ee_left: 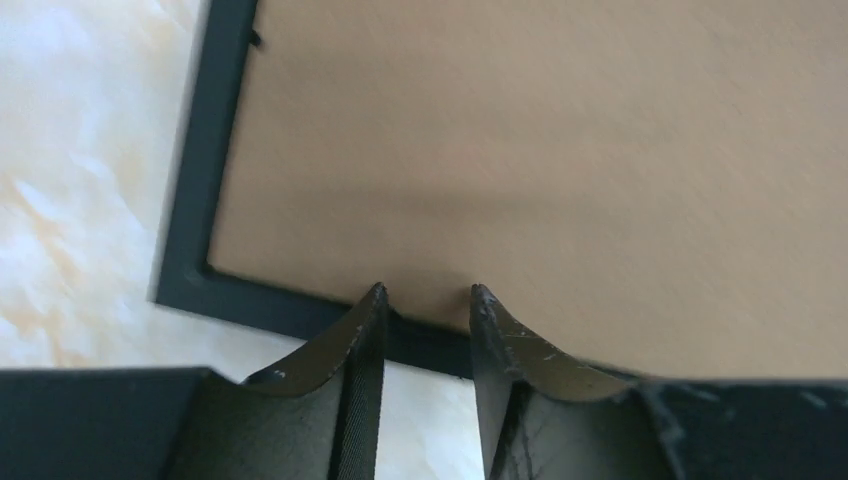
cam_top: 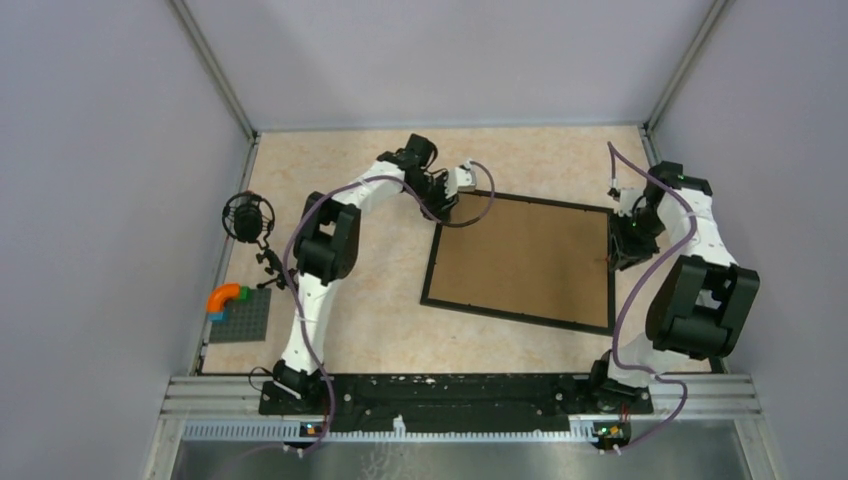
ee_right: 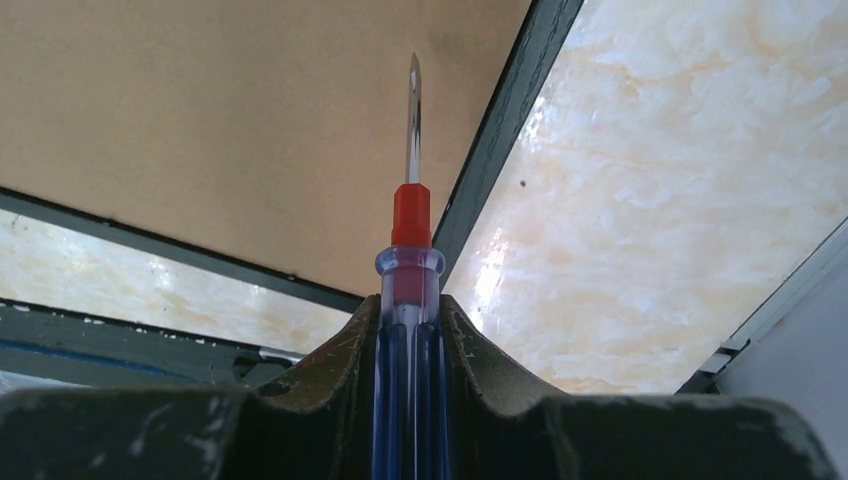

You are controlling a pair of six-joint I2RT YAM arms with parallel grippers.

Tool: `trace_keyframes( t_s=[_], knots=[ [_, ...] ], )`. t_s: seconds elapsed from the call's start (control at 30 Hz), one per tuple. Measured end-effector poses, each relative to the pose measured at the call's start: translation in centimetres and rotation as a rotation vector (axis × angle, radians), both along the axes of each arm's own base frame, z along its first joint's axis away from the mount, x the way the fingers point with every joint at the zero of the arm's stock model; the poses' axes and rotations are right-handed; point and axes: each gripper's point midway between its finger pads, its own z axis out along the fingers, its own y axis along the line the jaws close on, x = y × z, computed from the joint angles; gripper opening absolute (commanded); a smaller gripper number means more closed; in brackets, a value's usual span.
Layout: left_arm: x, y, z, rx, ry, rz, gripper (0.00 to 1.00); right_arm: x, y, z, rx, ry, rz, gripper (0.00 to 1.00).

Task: Take the photo out of the frame
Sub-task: Adjust the photo frame at the center of the board.

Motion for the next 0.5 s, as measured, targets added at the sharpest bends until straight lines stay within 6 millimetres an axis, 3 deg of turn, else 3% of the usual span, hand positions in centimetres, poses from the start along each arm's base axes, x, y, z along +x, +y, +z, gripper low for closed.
trace_keyframes(
  t_s=[0.1,0.27,0.33,0.43,0.5],
  knots=[
    [-2.3,2.4,-0.2,0.04,0.048,0.011,0.36,0.8,-0.2,-1.1,-0.003,0.016,0.002,0.0],
    [-7.2,5.1,0.1,0.059,0.161,0.055,0.64,3.1,-0.1,-2.0,0.012,0.018,0.008,0.0],
    [-8.6,5.7,0.4,0.071,0.209,0.079,0.71,4.5,-0.1,-1.8,0.019,-0.005,0.008,0.0],
    [-7.8,5.3,1.6,0.071,0.226,0.098,0.76,5.5,0.2,-1.4,0.041,-0.028,0.006,0.0],
    [-4.9,3.8,3.4,0.042,0.18,0.103,0.77,5.9,0.4,-1.0,0.054,-0.041,0.008,0.0]
  ],
)
